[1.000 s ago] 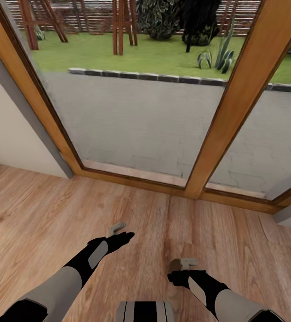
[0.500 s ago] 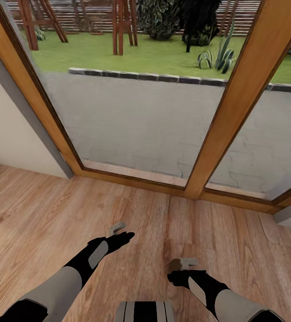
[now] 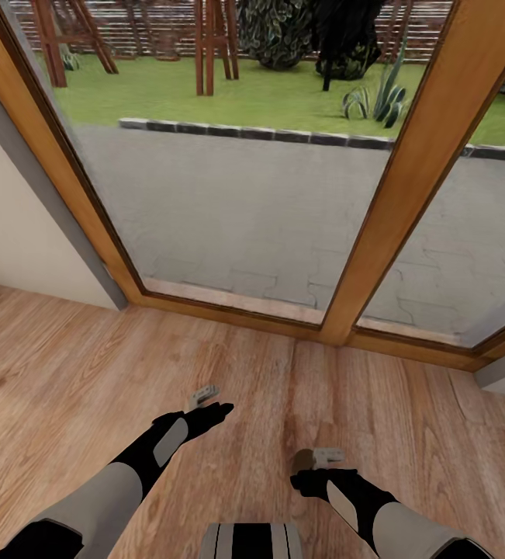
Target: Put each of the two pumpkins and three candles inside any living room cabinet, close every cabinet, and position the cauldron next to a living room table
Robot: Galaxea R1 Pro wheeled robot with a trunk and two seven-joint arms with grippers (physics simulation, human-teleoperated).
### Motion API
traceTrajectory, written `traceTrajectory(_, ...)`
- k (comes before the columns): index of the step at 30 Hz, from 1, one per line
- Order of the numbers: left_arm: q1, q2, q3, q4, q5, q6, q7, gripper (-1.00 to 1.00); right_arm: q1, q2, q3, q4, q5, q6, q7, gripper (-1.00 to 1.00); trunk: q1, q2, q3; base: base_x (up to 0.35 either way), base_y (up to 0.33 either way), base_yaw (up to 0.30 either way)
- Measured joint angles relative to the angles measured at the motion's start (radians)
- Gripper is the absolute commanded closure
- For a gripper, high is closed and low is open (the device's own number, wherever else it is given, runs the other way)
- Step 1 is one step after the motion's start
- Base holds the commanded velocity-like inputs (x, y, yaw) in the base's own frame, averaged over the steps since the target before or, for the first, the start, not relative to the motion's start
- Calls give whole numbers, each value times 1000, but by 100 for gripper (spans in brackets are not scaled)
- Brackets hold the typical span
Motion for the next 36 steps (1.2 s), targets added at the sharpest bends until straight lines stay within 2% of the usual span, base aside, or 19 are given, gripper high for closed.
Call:
traceTrajectory(7,0,0,0,1,1,1,0,-100,0,0,0,0,-1,0,0,100,0,0,0,0,0,0)
traceTrajectory(15,0,-2,0,12,3,4,0,-100,0,0,-1,0,-1,0,1,100,-4,2,31,0,0,0)
traceTrajectory(21,0,6,3,97,0,3,2,-100,0,0,0,0,-1,0,-2,100,-6,3,54,0,0,0)
traceTrajectory(26,0,11,4,130,0,2,4,-100,0,0,0,-1,-2,1,-2,100,-9,4,73,0,0,0)
traceTrajectory(27,0,15,4,156,0,1,5,-100,0,0,1,-1,-2,1,-1,100,-9,5,77,0,0,9)
traceTrajectory(28,0,53,5,240,-3,-47,0,-100,0,0,1,0,-1,6,1,100,-9,5,81,0,0,56)
traceTrajectory(29,0,68,7,252,-4,-59,-3,-100,0,0,1,-1,-2,7,2,100,-10,5,86,0,0,144)
traceTrajectory(36,1,88,10,298,-2,-83,-5,-100,0,0,0,-2,-2,8,10,100,-13,7,118,0,0,218)
